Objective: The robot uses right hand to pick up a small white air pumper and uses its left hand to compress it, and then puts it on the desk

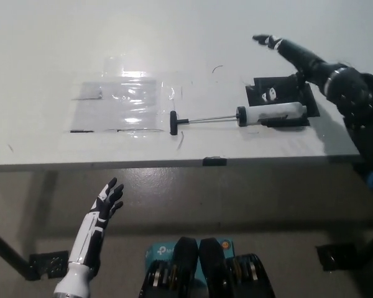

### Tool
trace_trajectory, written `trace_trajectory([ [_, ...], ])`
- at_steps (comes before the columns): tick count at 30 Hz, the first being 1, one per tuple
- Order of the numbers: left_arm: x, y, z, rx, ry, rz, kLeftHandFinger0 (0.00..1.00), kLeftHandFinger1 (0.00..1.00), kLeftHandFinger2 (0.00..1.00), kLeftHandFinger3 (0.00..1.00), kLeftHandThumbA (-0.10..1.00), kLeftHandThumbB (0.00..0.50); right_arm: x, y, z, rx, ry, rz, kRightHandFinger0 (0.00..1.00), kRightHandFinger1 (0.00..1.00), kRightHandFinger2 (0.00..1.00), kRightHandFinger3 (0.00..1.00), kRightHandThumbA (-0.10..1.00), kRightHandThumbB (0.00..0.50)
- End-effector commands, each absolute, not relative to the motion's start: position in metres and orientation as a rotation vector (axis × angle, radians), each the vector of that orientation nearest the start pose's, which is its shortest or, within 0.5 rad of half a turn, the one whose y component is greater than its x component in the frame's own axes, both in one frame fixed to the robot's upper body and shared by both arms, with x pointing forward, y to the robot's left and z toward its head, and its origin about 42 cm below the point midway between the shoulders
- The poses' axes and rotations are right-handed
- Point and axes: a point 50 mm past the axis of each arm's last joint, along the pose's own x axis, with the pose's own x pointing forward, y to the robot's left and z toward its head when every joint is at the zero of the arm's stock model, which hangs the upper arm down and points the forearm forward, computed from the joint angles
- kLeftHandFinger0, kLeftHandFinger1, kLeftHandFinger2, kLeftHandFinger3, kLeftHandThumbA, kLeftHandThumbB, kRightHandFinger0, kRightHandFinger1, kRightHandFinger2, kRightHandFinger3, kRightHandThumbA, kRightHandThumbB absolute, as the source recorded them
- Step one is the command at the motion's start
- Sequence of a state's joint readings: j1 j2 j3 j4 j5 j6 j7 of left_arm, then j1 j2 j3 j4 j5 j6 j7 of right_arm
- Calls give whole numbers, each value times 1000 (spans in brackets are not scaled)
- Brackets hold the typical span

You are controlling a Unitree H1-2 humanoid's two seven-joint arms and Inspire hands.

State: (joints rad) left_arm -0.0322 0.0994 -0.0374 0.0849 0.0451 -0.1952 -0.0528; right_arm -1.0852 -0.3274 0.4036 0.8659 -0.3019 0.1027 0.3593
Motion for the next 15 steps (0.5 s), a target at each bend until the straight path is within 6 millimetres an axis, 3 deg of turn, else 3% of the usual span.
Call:
trace_trajectory([
  [1, 292, 237, 110, 159, -188, -99, 1000, 1000, 1000, 1000, 1000, 112, 586, -182, 353, -1000, 100, 492, 1000, 1000, 1000, 1000, 868, 380],
  [12, 289, 241, 112, 156, -176, -92, 1000, 1000, 1000, 1000, 1000, 99, 590, -164, 329, -1052, 189, 544, 1000, 1000, 1000, 1000, 917, 356],
  [15, 289, 241, 112, 151, -179, -88, 1000, 1000, 1000, 1000, 1000, 90, 589, -160, 322, -1059, 189, 552, 1000, 1000, 1000, 1000, 942, 373],
])
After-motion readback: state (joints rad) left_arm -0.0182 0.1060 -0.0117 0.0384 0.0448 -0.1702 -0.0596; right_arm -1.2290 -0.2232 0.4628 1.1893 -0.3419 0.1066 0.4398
